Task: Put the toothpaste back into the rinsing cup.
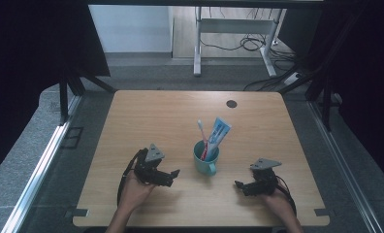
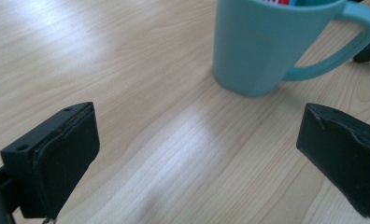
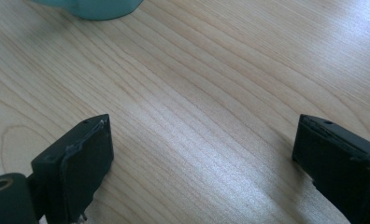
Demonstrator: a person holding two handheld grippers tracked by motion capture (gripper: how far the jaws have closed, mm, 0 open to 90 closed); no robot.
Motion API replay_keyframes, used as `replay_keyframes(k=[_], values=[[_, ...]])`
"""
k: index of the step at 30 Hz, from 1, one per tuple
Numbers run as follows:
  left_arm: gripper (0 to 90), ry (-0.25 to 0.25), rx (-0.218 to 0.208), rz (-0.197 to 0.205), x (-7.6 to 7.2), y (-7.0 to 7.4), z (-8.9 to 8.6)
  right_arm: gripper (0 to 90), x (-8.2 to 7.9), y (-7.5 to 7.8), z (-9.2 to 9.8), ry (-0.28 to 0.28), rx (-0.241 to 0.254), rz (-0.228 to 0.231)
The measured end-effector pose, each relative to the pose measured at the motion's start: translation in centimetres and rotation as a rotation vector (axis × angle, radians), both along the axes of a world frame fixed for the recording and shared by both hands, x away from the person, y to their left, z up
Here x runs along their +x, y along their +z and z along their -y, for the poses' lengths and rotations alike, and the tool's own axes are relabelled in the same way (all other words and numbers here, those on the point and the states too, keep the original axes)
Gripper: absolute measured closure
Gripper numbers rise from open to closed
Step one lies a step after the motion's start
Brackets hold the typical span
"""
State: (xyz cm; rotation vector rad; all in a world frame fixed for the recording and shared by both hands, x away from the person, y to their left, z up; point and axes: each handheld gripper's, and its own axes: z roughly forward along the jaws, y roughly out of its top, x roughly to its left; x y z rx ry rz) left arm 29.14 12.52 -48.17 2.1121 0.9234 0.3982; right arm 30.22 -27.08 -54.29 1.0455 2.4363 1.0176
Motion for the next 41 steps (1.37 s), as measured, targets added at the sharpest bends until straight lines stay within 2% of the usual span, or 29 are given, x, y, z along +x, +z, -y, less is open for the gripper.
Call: replay_keyframes(k=[14,24,29,31,32,35,41], values=[[0.0,0.045,-0.002,-0.023,-1.3,-2.7,-1.8,5.1,0.0,0.0,0.0,0.000,0.000,0.000],[0.0,0.050,0.048,-0.059,-1.8,-5.3,-1.7,5.1,0.0,0.0,0.0,-0.001,0.000,0.000],[0.0,0.043,0.080,-0.079,-1.7,-6.1,-1.6,5.1,0.0,0.0,0.0,-0.001,0.001,0.000],[0.0,0.043,0.098,-0.096,-1.7,-6.3,-1.4,5.1,0.0,0.0,0.0,-0.001,0.001,0.000],[0.0,0.040,0.104,-0.092,-1.7,-6.3,-1.3,5.1,0.0,0.0,0.0,-0.001,0.001,0.000],[0.0,0.046,0.094,-0.107,-1.6,-6.3,-1.3,5.1,0.0,0.0,0.0,-0.001,0.001,0.000],[0.0,0.051,0.095,-0.109,-1.6,-6.4,-1.3,5.1,0.0,0.0,0.0,0.000,0.000,0.001]])
